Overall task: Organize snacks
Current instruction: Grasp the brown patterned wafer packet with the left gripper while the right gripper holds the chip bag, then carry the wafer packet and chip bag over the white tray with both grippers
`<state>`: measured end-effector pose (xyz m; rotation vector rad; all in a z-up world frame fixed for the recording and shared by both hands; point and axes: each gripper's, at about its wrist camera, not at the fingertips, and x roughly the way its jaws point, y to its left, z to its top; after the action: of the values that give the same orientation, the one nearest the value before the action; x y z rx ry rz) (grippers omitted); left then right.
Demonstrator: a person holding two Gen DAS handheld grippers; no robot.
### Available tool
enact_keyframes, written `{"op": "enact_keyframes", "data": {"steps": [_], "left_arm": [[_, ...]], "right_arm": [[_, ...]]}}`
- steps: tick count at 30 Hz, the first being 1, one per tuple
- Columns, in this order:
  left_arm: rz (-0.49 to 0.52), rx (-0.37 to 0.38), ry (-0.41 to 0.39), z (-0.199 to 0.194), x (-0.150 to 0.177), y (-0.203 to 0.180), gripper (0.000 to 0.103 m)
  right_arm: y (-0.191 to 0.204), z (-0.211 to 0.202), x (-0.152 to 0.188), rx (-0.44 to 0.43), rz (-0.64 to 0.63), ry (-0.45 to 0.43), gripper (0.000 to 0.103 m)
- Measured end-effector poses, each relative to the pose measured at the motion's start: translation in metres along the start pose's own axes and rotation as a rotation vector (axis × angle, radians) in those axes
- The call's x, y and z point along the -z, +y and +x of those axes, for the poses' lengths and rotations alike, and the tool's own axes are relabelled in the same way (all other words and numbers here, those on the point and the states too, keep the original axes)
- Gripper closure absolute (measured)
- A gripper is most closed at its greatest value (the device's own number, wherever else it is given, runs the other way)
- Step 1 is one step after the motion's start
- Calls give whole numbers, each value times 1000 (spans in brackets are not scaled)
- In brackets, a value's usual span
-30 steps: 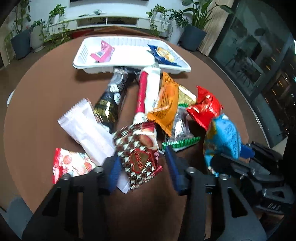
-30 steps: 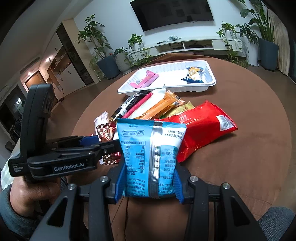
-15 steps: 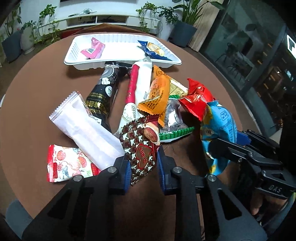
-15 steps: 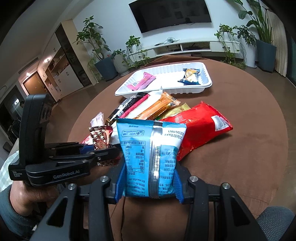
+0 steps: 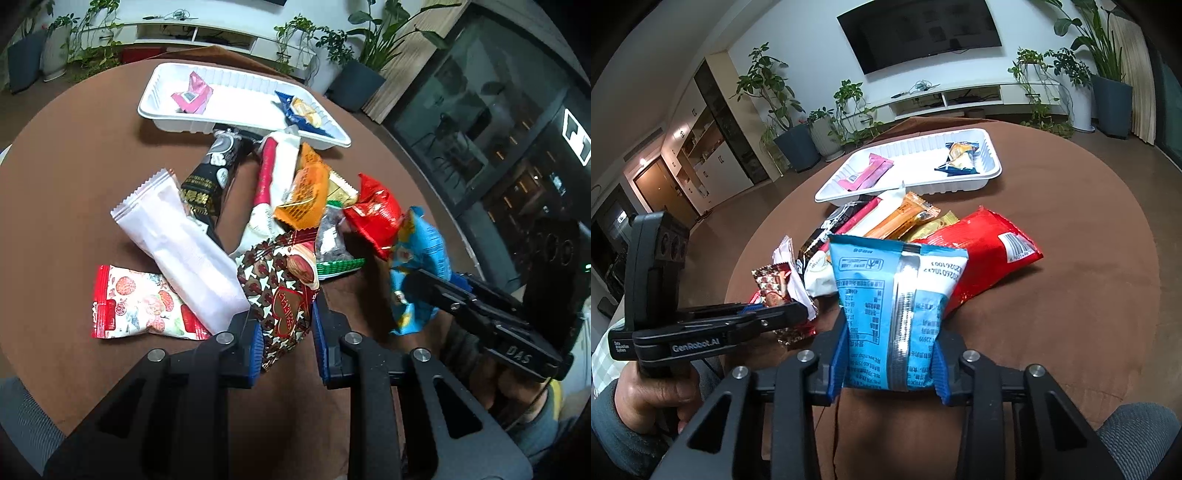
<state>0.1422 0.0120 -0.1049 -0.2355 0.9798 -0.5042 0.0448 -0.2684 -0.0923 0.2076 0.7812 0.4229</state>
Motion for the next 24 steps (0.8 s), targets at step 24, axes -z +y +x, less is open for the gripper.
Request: {"op": "enact_keyframes", "data": {"steps": [24], "left_arm": [[-115,124,-107,-60,-55,57,82]], "right_arm": [[-60,-38,-41,-56,192,-76,69]]}}
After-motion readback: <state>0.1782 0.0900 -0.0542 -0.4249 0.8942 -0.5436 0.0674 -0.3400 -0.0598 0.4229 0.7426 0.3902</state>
